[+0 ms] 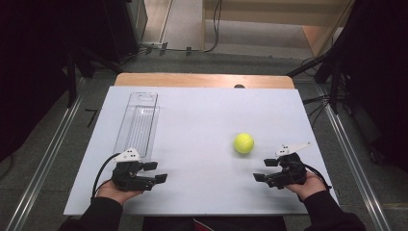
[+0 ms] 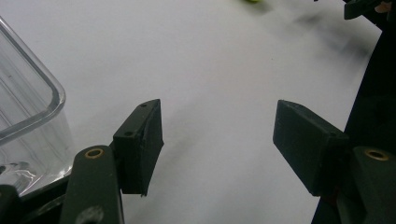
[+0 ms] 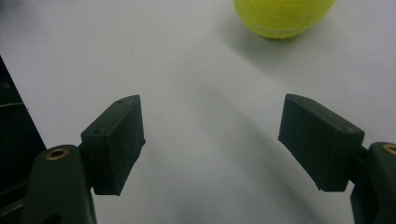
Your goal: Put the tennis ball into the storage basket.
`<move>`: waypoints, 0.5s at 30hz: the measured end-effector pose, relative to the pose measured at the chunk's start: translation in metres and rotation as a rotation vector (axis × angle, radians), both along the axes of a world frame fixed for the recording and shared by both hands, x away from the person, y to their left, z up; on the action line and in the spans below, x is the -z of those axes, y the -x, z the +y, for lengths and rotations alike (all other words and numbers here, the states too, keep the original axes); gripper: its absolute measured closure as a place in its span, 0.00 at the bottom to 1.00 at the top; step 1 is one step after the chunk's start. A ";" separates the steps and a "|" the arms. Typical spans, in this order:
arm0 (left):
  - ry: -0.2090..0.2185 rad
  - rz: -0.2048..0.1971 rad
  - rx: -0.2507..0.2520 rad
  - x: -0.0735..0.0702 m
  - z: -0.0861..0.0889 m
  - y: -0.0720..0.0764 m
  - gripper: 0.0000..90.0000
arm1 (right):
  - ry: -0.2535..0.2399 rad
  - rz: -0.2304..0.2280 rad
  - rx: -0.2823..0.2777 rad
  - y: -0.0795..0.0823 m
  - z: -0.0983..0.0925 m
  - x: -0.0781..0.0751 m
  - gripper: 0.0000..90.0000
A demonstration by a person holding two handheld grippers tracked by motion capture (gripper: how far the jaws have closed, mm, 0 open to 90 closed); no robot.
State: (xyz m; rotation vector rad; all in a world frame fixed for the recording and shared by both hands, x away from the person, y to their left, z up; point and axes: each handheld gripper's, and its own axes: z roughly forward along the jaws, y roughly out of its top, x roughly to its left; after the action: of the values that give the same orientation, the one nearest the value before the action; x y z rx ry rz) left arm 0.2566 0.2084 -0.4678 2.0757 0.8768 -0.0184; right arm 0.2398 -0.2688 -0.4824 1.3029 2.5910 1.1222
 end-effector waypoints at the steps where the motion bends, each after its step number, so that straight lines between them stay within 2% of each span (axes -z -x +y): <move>1: 0.000 0.002 0.000 0.000 0.000 0.000 0.38 | -0.001 -0.001 -0.005 -0.001 0.000 0.000 0.23; 10: -0.007 0.006 -0.003 -0.001 -0.004 0.000 0.38 | -0.006 0.014 -0.017 -0.006 0.000 0.004 0.23; 15: -0.008 0.003 -0.001 -0.001 -0.003 0.001 0.38 | -0.008 0.007 -0.021 -0.004 0.000 0.003 0.23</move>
State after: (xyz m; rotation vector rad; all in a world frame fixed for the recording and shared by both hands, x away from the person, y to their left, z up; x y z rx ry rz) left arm 0.2560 0.2053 -0.4671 2.0830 0.8812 -0.0176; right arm 0.2440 -0.2683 -0.4851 1.2865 2.6141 1.1350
